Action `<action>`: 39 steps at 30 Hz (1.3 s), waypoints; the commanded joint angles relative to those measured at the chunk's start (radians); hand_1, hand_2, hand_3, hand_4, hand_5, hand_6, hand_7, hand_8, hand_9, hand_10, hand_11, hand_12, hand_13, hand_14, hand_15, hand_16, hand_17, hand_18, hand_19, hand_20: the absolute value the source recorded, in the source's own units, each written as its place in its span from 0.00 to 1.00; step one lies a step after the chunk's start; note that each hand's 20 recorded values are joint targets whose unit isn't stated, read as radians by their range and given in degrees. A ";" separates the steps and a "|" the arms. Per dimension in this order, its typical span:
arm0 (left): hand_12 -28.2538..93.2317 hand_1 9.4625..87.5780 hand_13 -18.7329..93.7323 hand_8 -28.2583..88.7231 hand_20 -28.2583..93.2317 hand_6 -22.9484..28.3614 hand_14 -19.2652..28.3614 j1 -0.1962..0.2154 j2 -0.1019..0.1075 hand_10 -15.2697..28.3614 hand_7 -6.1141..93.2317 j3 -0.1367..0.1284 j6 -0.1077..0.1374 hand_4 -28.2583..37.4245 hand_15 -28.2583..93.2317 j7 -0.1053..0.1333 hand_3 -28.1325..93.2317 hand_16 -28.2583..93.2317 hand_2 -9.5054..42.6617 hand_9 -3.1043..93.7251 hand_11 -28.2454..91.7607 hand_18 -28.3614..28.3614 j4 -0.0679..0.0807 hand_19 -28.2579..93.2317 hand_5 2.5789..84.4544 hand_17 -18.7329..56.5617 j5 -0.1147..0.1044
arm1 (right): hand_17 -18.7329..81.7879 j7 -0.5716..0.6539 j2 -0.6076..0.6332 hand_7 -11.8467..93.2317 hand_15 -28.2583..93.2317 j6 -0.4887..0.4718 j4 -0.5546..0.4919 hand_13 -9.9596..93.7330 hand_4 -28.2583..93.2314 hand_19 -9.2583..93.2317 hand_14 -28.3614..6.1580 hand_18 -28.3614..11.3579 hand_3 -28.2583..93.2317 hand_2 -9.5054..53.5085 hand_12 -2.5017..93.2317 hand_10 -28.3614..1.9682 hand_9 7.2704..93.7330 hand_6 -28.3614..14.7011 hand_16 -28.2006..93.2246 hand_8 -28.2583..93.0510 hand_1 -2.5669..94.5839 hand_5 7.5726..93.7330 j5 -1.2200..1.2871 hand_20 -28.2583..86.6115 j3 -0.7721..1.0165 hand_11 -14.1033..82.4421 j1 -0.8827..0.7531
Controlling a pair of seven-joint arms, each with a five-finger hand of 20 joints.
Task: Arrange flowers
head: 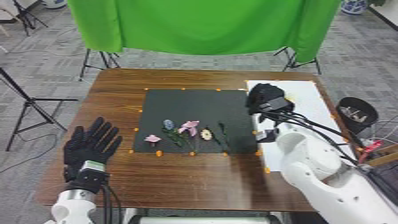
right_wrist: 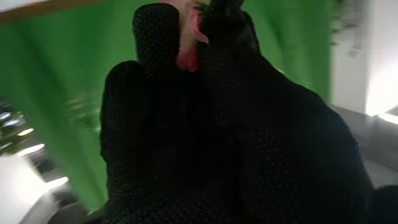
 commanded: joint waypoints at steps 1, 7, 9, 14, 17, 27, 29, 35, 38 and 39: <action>0.32 0.21 0.38 0.16 0.32 0.65 0.76 -0.003 0.002 0.73 0.21 0.006 -0.011 0.00 0.59 -0.018 0.81 0.17 0.51 0.38 0.47 0.77 -0.002 0.55 0.47 0.15 0.006 | 0.46 -0.043 -0.133 0.40 0.39 -0.080 0.052 0.82 0.00 0.98 0.68 0.33 0.83 0.00 0.43 0.65 0.90 0.71 0.62 0.22 0.72 0.77 -0.066 0.39 -0.110 0.21 0.035; 0.32 0.22 0.38 0.16 0.32 0.65 0.76 -0.012 -0.005 0.73 0.21 0.013 -0.011 0.00 0.59 -0.039 0.81 0.17 0.53 0.38 0.47 0.77 0.004 0.55 0.47 0.15 0.005 | 0.48 -0.004 -0.184 0.39 0.39 -0.156 0.093 0.81 0.00 0.92 0.68 0.32 0.84 0.00 0.42 0.65 0.89 0.70 0.61 0.22 0.70 0.76 -0.093 0.45 -0.120 0.21 0.018; 0.32 0.22 0.38 0.16 0.32 0.65 0.77 -0.019 -0.006 0.73 0.21 0.018 -0.010 0.00 0.59 -0.040 0.81 0.17 0.53 0.38 0.47 0.77 0.006 0.55 0.47 0.15 0.009 | 0.48 0.006 -0.185 0.39 0.39 -0.157 0.100 0.80 0.00 0.91 0.67 0.31 0.84 0.00 0.42 0.64 0.88 0.70 0.61 0.22 0.70 0.76 -0.118 0.45 -0.123 0.21 0.015; 0.32 0.22 0.38 0.16 0.32 0.65 0.77 -0.010 -0.006 0.73 0.21 0.008 0.002 0.00 0.59 -0.038 0.81 0.17 0.53 0.38 0.47 0.77 0.005 0.55 0.47 0.15 0.005 | 0.49 0.030 -0.177 0.36 0.41 -0.164 0.087 0.78 0.00 0.83 0.68 0.29 0.83 0.00 0.40 0.63 0.85 0.69 0.59 0.20 0.69 0.72 -0.107 0.52 -0.120 0.21 0.019; 0.32 0.21 0.38 0.16 0.32 0.66 0.77 -0.004 -0.010 0.73 0.21 0.004 0.002 0.00 0.59 -0.036 0.81 0.17 0.53 0.38 0.47 0.77 0.004 0.55 0.47 0.15 0.003 | 0.48 0.036 -0.176 0.34 0.43 -0.181 0.077 0.78 0.00 0.83 0.67 0.26 0.84 0.00 0.38 0.62 0.83 0.71 0.59 0.16 0.67 0.70 -0.105 0.55 -0.113 0.21 0.017; 0.32 0.21 0.38 0.16 0.32 0.66 0.77 -0.005 -0.011 0.73 0.21 0.007 0.006 0.00 0.59 -0.028 0.82 0.17 0.51 0.38 0.47 0.77 0.003 0.55 0.48 0.15 -0.003 | 0.47 0.048 -0.164 0.29 0.53 -0.209 0.035 0.72 0.00 0.85 0.59 0.20 0.88 0.00 0.21 0.55 0.67 0.64 0.51 0.12 0.55 0.56 -0.075 0.59 -0.082 0.34 -0.003; 0.32 0.21 0.38 0.16 0.32 0.66 0.77 -0.003 -0.010 0.73 0.21 0.005 0.003 0.00 0.59 -0.028 0.82 0.17 0.51 0.38 0.47 0.77 0.003 0.55 0.48 0.15 -0.003 | 0.47 0.042 -0.161 0.28 0.55 -0.204 0.032 0.72 0.00 0.86 0.56 0.20 0.90 0.00 0.21 0.53 0.64 0.63 0.49 0.12 0.52 0.52 -0.075 0.59 -0.081 0.34 -0.004; 0.32 0.21 0.38 0.16 0.32 0.66 0.77 -0.010 -0.015 0.73 0.21 0.016 -0.006 0.00 0.59 -0.019 0.82 0.17 0.50 0.38 0.47 0.77 0.004 0.55 0.47 0.15 -0.002 | 0.46 0.040 -0.111 0.26 0.60 -0.151 0.049 0.67 0.00 0.86 0.50 0.18 0.92 0.00 0.20 0.47 0.60 0.62 0.40 0.13 0.45 0.49 -0.142 0.59 -0.044 0.31 0.003; 0.32 0.21 0.38 0.16 0.32 0.66 0.77 -0.010 -0.006 0.73 0.22 0.017 -0.020 0.00 0.59 -0.010 0.82 0.17 0.50 0.38 0.47 0.77 0.002 0.55 0.47 0.15 0.004 | 0.45 0.094 -0.088 0.26 0.59 -0.200 0.078 0.61 0.00 0.86 0.45 0.17 0.91 0.00 0.19 0.43 0.52 0.60 0.39 0.13 0.41 0.47 -0.127 0.59 0.046 0.27 0.024; 0.32 0.21 0.38 0.16 0.32 0.66 0.77 -0.010 -0.004 0.73 0.22 0.017 -0.027 0.00 0.59 -0.012 0.82 0.17 0.50 0.38 0.47 0.77 0.003 0.55 0.47 0.15 0.006 | 0.45 0.122 -0.082 0.25 0.59 -0.251 0.078 0.58 0.00 0.86 0.44 0.17 0.91 0.00 0.19 0.41 0.47 0.59 0.39 0.13 0.41 0.44 -0.085 0.59 0.088 0.26 0.031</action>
